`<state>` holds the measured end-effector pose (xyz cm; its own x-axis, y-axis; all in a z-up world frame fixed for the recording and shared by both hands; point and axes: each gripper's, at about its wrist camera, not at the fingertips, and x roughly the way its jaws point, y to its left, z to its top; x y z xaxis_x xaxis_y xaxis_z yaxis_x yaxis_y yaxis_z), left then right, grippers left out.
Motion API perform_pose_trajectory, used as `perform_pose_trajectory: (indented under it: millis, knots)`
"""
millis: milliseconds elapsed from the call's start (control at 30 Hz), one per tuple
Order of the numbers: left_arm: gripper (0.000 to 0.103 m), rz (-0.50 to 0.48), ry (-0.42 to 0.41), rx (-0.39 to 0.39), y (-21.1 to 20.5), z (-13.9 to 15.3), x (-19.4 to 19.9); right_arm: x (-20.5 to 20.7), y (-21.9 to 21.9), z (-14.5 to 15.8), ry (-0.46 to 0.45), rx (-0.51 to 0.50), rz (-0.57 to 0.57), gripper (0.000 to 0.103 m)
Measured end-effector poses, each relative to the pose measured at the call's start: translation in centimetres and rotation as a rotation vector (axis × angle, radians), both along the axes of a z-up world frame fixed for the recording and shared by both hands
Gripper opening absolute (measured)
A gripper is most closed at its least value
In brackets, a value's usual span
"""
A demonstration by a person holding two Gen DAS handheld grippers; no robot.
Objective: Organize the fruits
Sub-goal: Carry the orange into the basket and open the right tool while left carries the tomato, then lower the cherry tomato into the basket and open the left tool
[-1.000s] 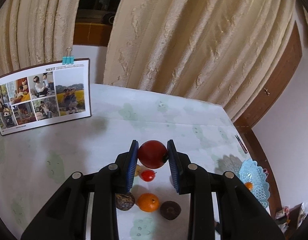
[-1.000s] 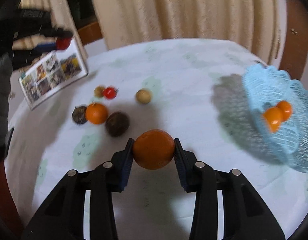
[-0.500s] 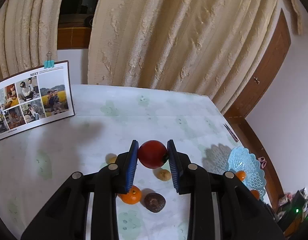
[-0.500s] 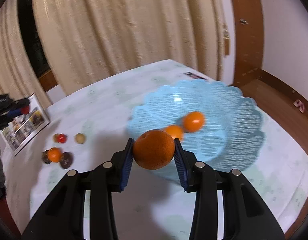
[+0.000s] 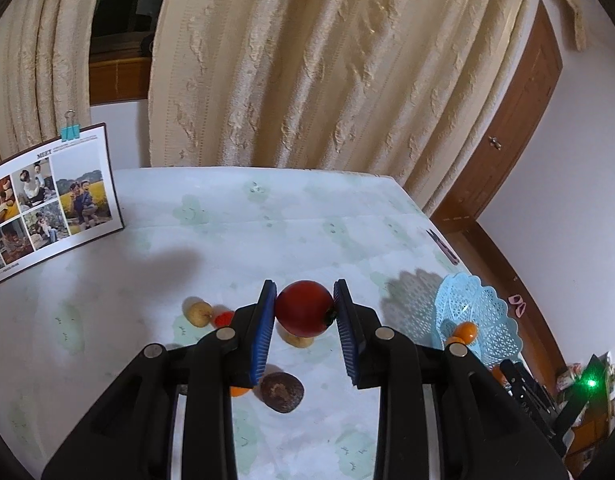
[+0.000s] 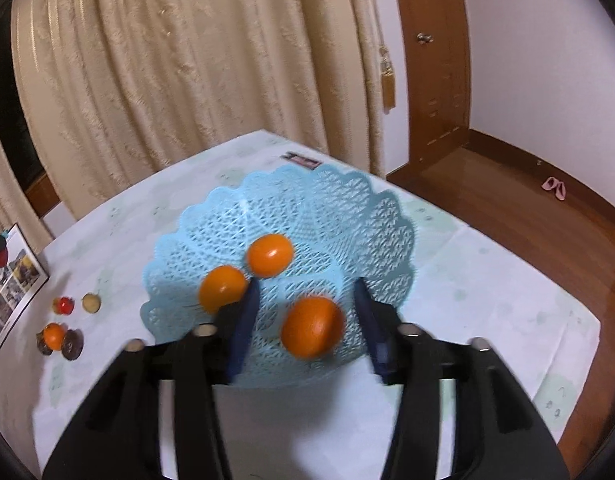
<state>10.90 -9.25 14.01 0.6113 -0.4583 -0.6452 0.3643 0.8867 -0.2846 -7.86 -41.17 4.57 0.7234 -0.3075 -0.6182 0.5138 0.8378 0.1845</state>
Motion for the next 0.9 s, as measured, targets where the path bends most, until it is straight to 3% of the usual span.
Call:
perform_pose_trajectory:
  millis: [333, 567, 900]
  knots:
    - [0.03, -0.066, -0.009, 0.015, -1.9, -0.2, -1.2, -3.1, -0.3, 0.1, -0.072, -0.066, -0.099, 0.057]
    - [0.03, -0.168, 0.083, -0.05, -4.0, -1.2, -2.0, -4.8, -1.4, 0.1, -0.119, -0.053, -0.137, 0.058]
    - [0.03, -0.287, 0.122, -0.013, -10.7, -2.1, -4.5, -5.7, -3.2, -0.7, -0.128, -0.012, -0.142, 0.058]
